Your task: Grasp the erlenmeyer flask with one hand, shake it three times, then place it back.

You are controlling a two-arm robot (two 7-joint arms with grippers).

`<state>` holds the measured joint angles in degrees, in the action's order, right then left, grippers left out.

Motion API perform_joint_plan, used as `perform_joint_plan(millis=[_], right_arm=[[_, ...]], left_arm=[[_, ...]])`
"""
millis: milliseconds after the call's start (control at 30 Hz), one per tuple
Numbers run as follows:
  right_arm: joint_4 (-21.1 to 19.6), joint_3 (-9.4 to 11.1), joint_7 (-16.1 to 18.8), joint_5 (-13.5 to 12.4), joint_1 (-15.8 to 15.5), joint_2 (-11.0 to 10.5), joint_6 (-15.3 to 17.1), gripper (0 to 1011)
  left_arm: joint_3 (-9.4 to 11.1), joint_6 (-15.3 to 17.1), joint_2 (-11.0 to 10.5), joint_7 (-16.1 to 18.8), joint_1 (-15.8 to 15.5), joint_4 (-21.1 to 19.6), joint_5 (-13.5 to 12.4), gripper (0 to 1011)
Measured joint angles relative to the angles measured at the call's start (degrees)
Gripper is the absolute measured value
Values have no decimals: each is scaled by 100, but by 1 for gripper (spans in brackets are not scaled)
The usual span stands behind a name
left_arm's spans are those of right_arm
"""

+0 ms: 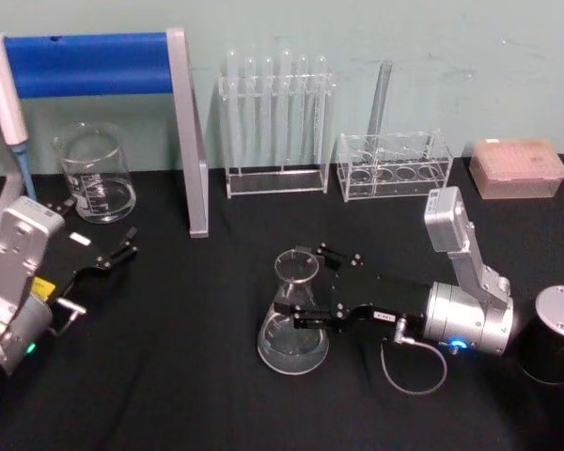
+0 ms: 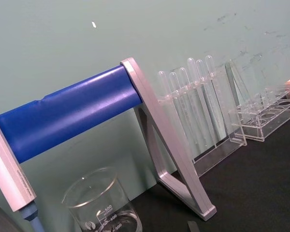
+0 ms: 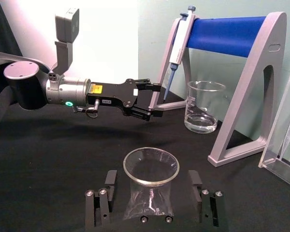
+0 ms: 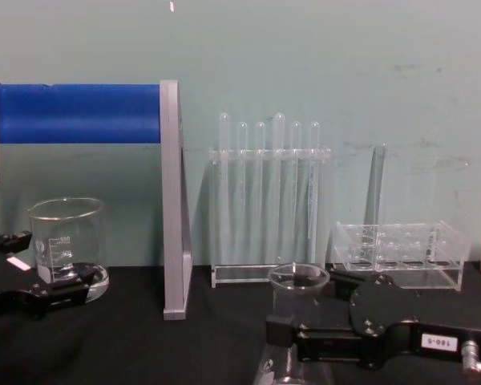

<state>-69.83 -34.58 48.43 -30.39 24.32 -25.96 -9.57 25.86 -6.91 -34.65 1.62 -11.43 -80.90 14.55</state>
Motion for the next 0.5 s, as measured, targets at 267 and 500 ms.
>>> perform_joint_plan(millis=[267, 500], right_arm=[[1, 0, 2, -1, 0, 0, 0, 762], [1, 0, 2, -1, 0, 0, 0, 531]], left_arm=[[0, 0, 0, 0, 0, 0, 0, 1001], [0, 0, 0, 0, 0, 0, 0, 1001]])
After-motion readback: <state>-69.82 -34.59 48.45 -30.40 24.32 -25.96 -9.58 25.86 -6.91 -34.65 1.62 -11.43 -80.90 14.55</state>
